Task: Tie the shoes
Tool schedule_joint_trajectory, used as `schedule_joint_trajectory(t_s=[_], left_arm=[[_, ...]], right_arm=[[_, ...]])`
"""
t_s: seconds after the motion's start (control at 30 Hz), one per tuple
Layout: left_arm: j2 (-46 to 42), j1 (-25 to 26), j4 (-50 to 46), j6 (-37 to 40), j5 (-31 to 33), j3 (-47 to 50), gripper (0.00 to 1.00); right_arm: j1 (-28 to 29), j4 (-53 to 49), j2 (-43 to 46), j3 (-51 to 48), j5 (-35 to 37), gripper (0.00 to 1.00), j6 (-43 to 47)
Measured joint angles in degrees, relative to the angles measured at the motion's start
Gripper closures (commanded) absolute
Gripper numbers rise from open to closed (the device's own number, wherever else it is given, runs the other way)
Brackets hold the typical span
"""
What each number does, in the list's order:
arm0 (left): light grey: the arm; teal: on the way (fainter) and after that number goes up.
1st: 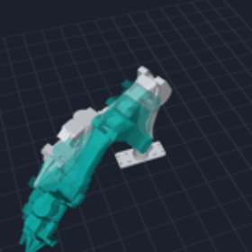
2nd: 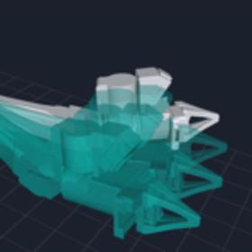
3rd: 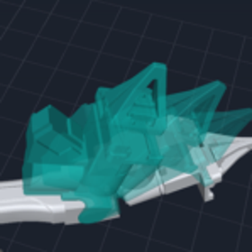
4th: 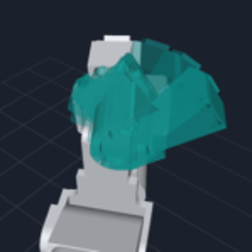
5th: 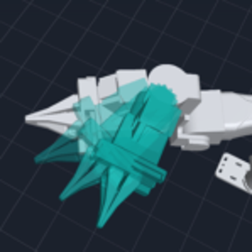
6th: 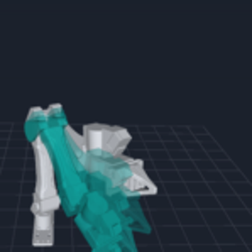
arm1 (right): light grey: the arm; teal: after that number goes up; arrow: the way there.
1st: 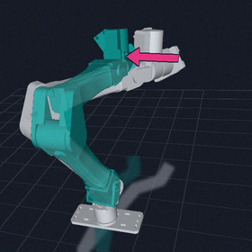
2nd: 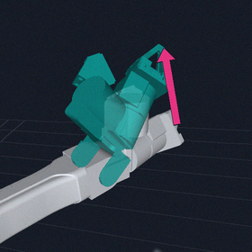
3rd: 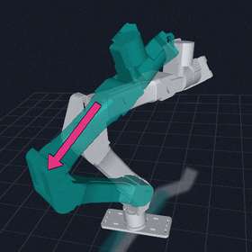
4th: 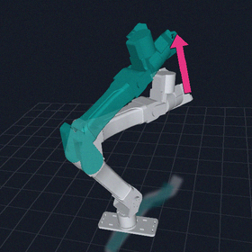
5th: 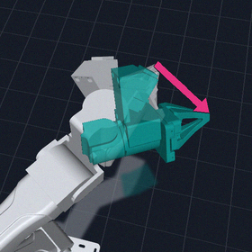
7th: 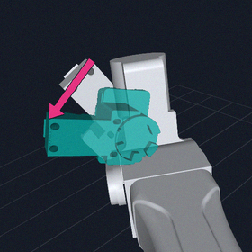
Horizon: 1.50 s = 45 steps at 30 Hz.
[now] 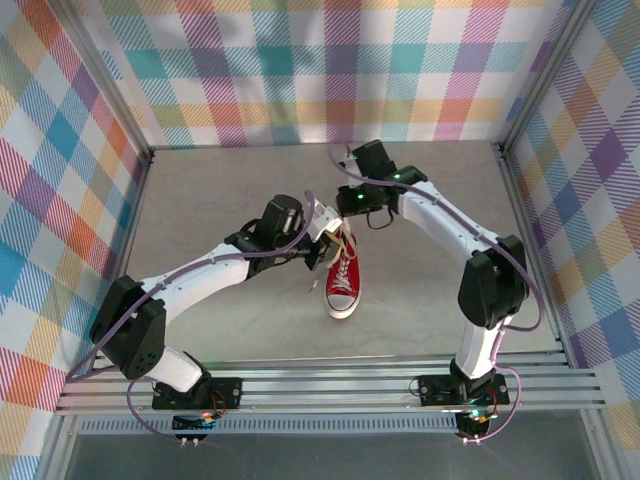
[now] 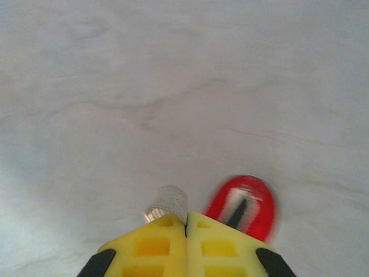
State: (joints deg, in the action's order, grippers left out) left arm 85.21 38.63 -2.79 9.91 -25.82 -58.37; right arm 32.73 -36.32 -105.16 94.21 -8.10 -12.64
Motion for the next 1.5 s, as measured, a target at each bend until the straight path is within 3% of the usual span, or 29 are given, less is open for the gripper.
schedule_joint_trajectory(t_s=[0.27, 0.33, 0.5, 0.67, 0.93, 1.13, 1.3, 1.5], left_arm=[[-0.96, 0.26, 1.44, -0.07, 0.22, 2.21, 1.0], [-0.96, 0.26, 1.97, -0.15, 0.22, 2.43, 1.0], [-0.96, 0.28, 2.86, -0.57, 0.48, 2.78, 1.0], [-0.96, 0.28, 2.91, -1.29, 1.38, 2.78, 1.0], [-0.96, -0.02, 2.23, -2.64, 2.38, 2.38, 1.0], [-0.7, -1.14, -2.62, -3.69, 1.33, -1.68, 1.0], [0.61, -2.03, -4.63, -5.07, -0.26, -4.04, 1.0], [2.84, -2.29, -7.32, -6.27, -2.6, -6.1, 1.0]], right_arm=[[4.28, 4.5, -8.37, 3.58, -16.37, 0.99, -0.85], [4.42, 5.01, -9.07, 3.65, -18.78, 0.9, -1.14], [4.35, 5.27, -9.22, 4.61, -19.65, 0.54, -1.16], [2.69, 5.86, -7.02, 3.74, -18.49, 0.46, 0.0], [-6.1, 15.19, 12.55, -16.2, -16.35, 0.45, 2.64], [-5.53, 28.24, 29.64, -37.79, -14.93, 0.43, 10.67], [-5.07, 39.32, 34.01, -53.0, -16.44, 0.4, 18.16], [-4.44, 45.55, 34.12, -58.12, -18.18, 0.39, 25.44]])
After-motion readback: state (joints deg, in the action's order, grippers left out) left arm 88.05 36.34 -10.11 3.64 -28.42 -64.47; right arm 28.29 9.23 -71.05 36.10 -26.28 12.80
